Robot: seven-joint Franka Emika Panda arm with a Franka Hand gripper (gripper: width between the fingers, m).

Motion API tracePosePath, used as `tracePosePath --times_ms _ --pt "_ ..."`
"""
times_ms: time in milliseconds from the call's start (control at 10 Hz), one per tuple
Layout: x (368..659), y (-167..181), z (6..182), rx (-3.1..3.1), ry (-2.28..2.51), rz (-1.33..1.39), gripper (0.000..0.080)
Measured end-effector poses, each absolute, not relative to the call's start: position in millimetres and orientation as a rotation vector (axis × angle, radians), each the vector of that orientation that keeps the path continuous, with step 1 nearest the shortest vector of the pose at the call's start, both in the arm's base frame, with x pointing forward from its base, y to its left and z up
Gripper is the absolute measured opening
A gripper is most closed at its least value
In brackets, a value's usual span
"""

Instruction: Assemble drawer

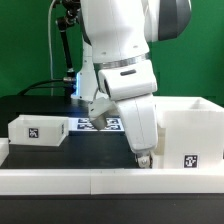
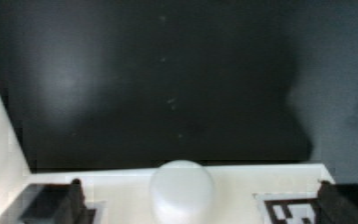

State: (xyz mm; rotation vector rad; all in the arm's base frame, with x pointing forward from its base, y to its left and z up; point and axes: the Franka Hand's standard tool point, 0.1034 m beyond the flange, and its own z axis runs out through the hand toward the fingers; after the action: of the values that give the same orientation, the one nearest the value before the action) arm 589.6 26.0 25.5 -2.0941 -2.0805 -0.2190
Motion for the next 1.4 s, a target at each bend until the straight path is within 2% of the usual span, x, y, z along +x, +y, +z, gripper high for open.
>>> tracePosePath --times_ms 600,1100,1400 --pt "589.7 33.1 26.3 -2.072 -2.105 -0.207 0.0649" --pt "581.1 -44.3 24.0 -2.138 -2.095 -0.224 0.0649" --pt "531.1 -69.3 32.4 -2.238 -2.025 -0.192 0.0649"
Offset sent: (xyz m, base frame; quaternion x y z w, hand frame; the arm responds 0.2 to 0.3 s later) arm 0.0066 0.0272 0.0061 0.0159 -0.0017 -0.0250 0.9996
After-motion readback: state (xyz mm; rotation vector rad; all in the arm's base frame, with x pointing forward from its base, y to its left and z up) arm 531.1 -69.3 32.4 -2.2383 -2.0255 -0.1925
